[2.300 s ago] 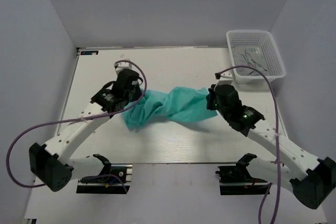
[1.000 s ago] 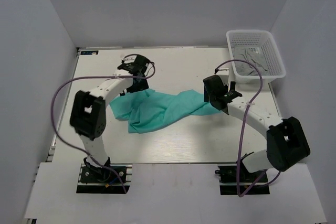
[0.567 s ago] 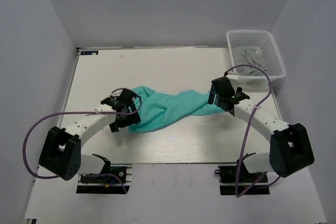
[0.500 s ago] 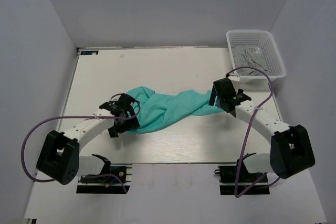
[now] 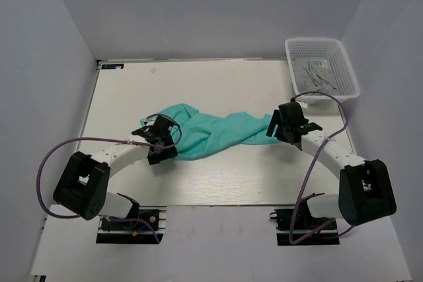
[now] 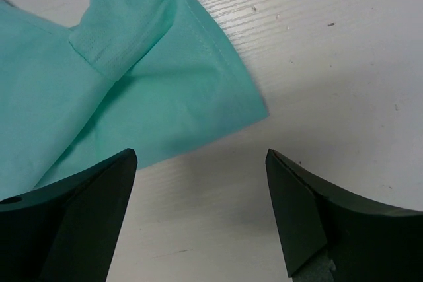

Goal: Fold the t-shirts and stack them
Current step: Flatten out the tshirt

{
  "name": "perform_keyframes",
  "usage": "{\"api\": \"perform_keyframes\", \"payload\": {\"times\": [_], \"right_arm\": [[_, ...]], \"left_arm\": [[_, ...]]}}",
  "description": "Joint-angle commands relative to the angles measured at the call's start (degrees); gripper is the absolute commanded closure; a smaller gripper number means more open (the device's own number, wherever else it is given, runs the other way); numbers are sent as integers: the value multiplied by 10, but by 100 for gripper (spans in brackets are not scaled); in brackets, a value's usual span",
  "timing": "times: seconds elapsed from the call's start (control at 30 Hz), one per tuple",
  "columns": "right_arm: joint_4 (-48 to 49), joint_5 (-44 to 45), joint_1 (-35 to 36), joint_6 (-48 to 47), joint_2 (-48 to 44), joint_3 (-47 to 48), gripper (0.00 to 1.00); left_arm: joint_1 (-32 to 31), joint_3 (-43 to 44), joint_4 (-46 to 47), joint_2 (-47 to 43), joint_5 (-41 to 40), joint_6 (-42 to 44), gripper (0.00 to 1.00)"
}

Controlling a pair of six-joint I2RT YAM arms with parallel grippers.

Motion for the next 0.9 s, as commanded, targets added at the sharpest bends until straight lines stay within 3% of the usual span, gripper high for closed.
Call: {"api": "perform_keyframes", "payload": {"times": [0.0, 0.03, 0.13, 0.3, 0.5, 0.57, 0.63, 0.67, 0.87], "right_arm": [[38, -23, -12, -4, 8, -17, 18], [59, -27, -15, -3, 15, -21, 19], [76, -38, -25, -5, 40, -29, 21], [72, -34, -41, -3, 82, -17, 22], [99, -38, -52, 5, 128, -5, 26], [126, -71, -53, 3, 139, -1, 44], [128, -89, -51, -2, 147, 8, 76], [126, -89, -49, -5, 147, 10, 100], [86, -95, -48, -33, 39, 32, 100]], "left_arm": [[0, -15, 99, 27, 45, 9, 37], [0, -20, 114, 27, 66, 14, 62], [0, -26, 113, 9, 71, 14, 98], [0, -26, 95, -61, 34, 14, 100], [0, -33, 117, -171, 59, 36, 100], [0, -33, 125, -200, 65, 43, 100], [0, -26, 125, -214, 78, 49, 100], [0, -25, 130, -221, 90, 55, 100], [0, 67, 119, -260, 119, 75, 100]]}}
